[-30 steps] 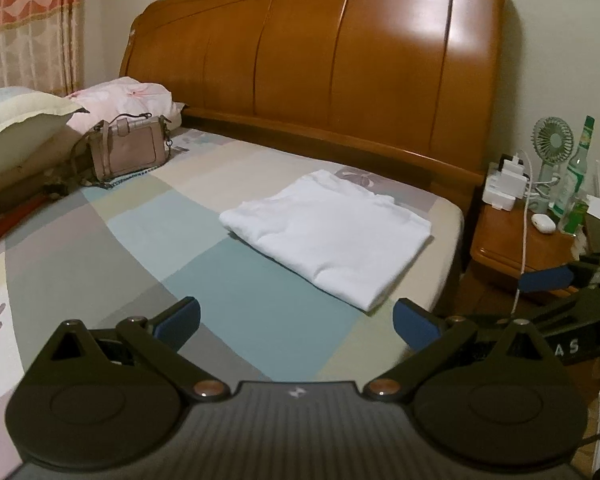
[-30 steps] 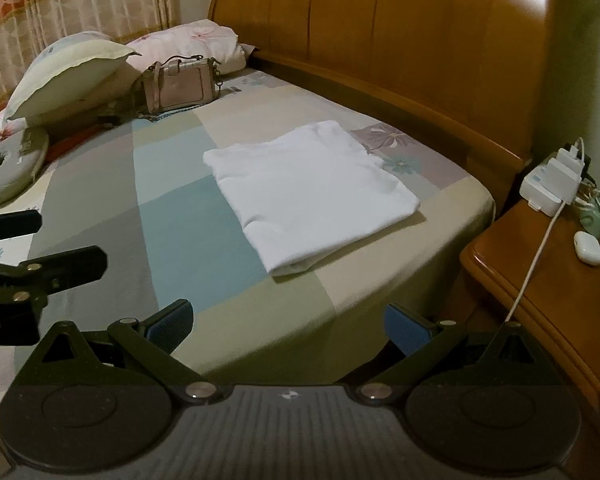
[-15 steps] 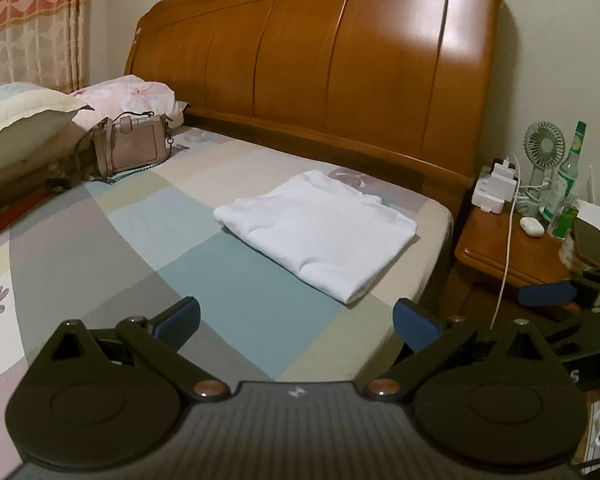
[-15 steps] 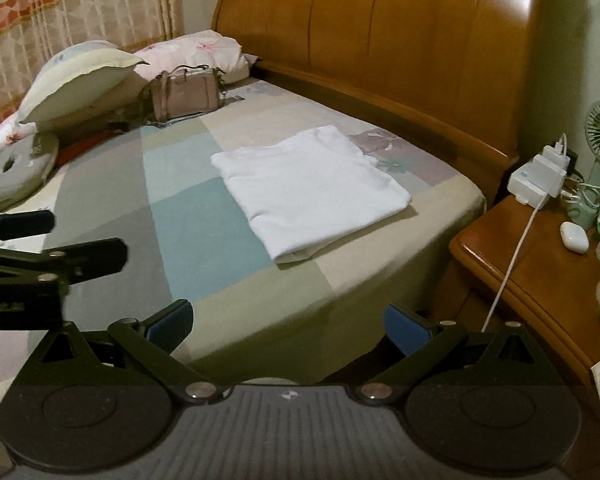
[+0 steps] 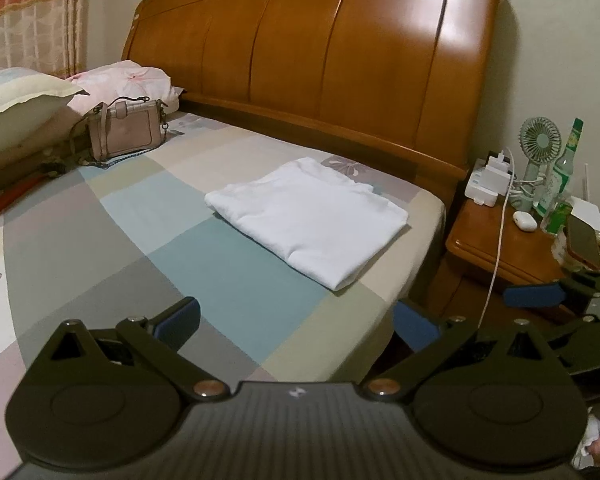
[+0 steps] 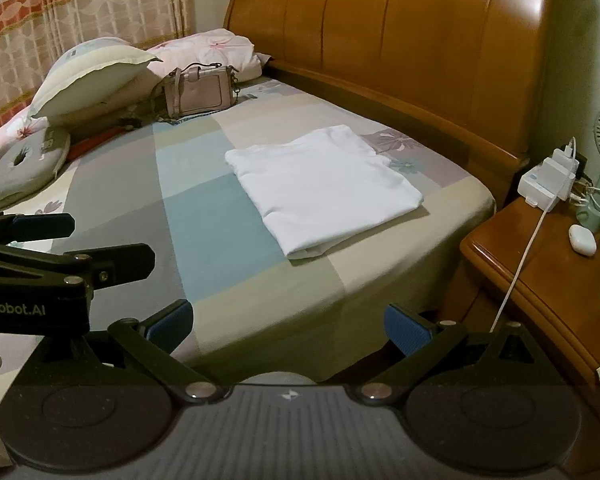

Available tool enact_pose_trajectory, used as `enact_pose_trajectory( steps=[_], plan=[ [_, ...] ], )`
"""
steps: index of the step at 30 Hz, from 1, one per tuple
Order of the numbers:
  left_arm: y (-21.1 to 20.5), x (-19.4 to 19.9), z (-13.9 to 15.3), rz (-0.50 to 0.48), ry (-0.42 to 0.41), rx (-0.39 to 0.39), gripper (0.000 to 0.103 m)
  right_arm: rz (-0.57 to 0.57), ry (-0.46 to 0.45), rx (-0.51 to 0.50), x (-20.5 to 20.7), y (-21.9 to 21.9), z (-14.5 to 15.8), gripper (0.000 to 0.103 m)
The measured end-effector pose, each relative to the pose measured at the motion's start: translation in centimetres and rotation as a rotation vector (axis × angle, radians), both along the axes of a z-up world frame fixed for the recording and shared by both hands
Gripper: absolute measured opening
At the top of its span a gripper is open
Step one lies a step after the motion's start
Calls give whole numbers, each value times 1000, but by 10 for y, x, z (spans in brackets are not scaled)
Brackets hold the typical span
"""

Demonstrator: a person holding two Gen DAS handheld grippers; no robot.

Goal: Fold clothes

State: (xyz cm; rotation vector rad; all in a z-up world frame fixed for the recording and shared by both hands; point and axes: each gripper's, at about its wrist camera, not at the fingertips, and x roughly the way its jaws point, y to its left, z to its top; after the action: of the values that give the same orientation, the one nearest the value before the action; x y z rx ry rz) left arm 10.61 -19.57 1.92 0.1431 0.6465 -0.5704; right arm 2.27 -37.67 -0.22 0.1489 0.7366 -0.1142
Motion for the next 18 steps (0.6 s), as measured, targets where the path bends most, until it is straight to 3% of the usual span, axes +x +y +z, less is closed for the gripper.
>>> enact_pose_trajectory(
  steps=[18],
  plan=[
    [0,5,-1,2,4,4,102,5,8,-4,3,3,0,103]
  ],
)
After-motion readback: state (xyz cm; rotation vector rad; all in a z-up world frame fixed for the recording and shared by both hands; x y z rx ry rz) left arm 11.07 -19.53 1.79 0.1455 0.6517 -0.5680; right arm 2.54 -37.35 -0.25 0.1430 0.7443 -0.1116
